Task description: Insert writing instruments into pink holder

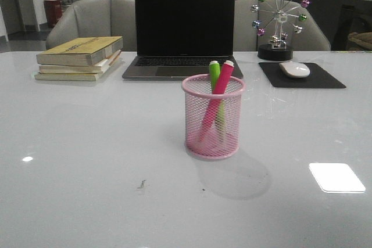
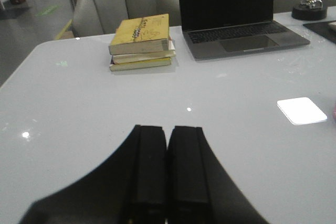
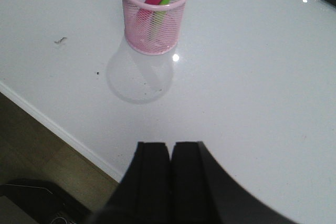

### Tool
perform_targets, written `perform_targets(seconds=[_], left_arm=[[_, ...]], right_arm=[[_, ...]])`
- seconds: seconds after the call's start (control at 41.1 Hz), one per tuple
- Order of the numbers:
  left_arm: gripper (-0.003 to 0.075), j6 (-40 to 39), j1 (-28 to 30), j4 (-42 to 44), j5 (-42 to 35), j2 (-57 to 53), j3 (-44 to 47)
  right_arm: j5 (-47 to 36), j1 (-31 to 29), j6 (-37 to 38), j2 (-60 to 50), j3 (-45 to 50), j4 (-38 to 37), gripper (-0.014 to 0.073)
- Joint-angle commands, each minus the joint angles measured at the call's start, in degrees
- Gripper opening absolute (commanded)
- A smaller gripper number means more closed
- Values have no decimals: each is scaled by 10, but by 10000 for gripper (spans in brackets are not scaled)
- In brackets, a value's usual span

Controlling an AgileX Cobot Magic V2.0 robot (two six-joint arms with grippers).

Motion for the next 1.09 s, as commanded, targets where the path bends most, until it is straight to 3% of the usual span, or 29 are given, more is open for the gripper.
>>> perform_targets(seconds=[0.0,0.292,1.069], left_arm=[[92,0,24,-10,-90,-14,12],[92,0,42,-16,-186,-34,72],[91,0,50,-21,-188,-34,72]], right_arm=[[-37,-4,-7,-3,-16,-8,57],[-37,-4,-7,-3,-16,-8,57],[-37,-4,-7,-3,-16,-8,57]])
